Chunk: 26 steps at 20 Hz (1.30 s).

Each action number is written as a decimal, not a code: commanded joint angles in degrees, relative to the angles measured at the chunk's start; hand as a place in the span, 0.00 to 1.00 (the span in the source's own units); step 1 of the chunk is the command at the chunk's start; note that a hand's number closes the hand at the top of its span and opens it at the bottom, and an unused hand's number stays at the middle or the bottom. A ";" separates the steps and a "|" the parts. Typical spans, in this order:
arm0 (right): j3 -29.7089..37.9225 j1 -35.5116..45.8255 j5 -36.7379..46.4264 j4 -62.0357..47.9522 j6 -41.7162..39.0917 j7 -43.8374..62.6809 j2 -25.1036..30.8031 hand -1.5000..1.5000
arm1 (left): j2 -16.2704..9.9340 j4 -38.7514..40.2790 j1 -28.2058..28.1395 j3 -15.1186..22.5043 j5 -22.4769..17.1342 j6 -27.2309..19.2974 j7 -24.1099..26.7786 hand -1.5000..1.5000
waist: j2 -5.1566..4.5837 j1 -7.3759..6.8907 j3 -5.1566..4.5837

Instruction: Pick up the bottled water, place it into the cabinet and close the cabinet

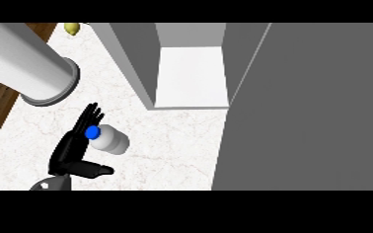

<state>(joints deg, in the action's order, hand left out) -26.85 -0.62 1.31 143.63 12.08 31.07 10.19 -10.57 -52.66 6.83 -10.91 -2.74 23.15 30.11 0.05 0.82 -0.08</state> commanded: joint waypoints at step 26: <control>0.64 -5.94 2.13 9.96 1.66 0.30 4.00 0.00 | 1.48 31.07 17.37 -2.02 -0.72 8.23 12.43 1.00 | -0.03 0.40 -0.01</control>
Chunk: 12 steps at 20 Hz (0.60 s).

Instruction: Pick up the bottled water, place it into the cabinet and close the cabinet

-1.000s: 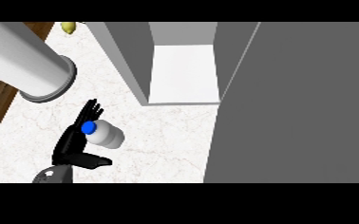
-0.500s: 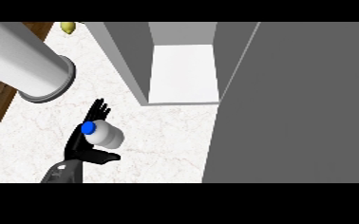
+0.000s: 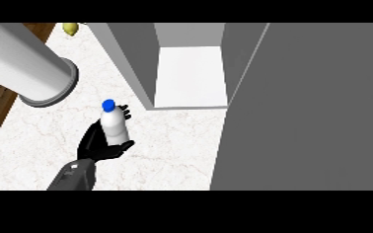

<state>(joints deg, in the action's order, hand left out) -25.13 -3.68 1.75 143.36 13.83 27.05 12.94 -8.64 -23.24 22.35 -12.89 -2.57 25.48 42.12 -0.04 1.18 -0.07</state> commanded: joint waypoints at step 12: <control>8.19 -7.39 -4.73 6.49 -4.14 -4.13 2.43 0.00 | 5.48 -2.72 1.84 3.99 4.04 -8.97 9.91 1.00 | 0.01 -0.27 0.06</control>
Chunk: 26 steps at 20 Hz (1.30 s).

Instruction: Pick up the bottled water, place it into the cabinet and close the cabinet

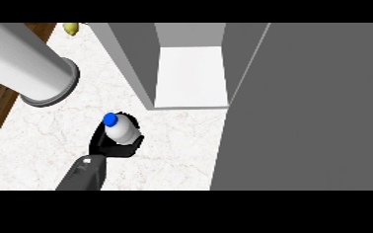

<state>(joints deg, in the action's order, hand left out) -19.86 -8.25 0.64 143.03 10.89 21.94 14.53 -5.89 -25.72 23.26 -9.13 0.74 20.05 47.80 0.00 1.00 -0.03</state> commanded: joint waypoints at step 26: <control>26.05 -6.42 -17.71 -1.00 -12.24 -6.29 -0.77 0.00 | 5.74 -6.14 11.88 13.78 -25.58 -12.55 -8.23 1.00 | 0.47 1.78 0.11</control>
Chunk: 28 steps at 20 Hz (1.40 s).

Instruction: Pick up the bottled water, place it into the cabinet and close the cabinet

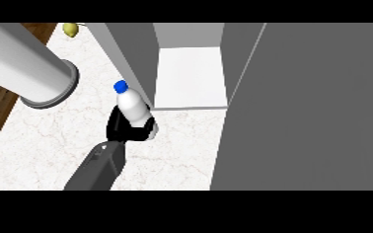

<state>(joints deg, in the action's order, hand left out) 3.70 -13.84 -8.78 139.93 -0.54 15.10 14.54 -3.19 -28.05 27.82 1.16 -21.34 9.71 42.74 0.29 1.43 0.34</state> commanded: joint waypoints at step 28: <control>14.38 2.79 -21.69 -8.09 -11.66 -3.78 3.99 0.00 | 2.91 -10.16 11.43 13.11 -8.00 -30.16 -10.30 1.00 | -0.60 7.02 -0.17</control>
<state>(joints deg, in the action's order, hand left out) 16.15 -11.73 -27.82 132.62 -11.04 11.50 17.32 -5.71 -37.69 22.92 10.83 -31.56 -14.81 39.22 0.65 5.26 1.07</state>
